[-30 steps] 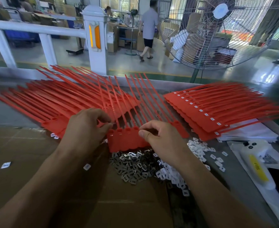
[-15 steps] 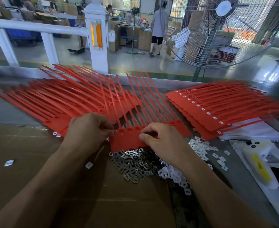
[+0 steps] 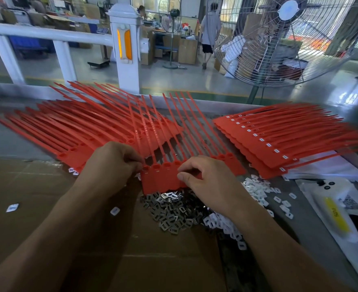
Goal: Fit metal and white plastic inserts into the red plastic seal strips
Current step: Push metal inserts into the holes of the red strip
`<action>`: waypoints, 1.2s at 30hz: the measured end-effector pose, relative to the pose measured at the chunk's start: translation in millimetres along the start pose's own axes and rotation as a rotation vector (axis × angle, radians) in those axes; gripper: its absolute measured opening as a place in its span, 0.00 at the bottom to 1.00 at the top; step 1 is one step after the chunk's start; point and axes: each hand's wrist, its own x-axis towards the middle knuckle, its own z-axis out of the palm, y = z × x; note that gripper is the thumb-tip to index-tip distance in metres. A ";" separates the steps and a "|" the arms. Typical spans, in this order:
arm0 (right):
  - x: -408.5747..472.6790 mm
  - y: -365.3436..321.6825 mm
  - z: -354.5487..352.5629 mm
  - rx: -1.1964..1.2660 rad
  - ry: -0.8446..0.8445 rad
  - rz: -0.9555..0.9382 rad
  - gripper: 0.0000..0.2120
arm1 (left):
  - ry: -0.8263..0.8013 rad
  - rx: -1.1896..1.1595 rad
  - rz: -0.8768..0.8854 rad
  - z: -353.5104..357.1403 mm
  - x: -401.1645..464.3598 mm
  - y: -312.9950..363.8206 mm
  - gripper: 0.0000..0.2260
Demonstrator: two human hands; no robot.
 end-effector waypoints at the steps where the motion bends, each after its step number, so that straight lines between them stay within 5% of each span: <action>1: -0.5 -2.8 0.4 0.002 -0.015 -0.037 0.08 | 0.002 0.000 -0.003 0.9 0.4 -0.3 0.10; 10: -3.1 -17.2 3.9 -0.143 -0.217 -0.184 0.16 | 0.041 0.067 -0.008 8.4 -4.3 7.2 0.06; 21: -3.9 -17.0 3.3 -0.138 -0.215 -0.174 0.02 | 0.059 0.103 -0.016 10.2 -5.8 6.9 0.06; 31: -3.6 -11.9 -2.8 -0.152 -0.216 -0.175 0.09 | 0.105 0.045 0.006 9.3 -1.8 2.4 0.04; 36: -3.9 -10.5 -1.7 -0.172 -0.233 -0.182 0.03 | 0.147 -0.025 0.013 9.2 -0.5 1.7 0.06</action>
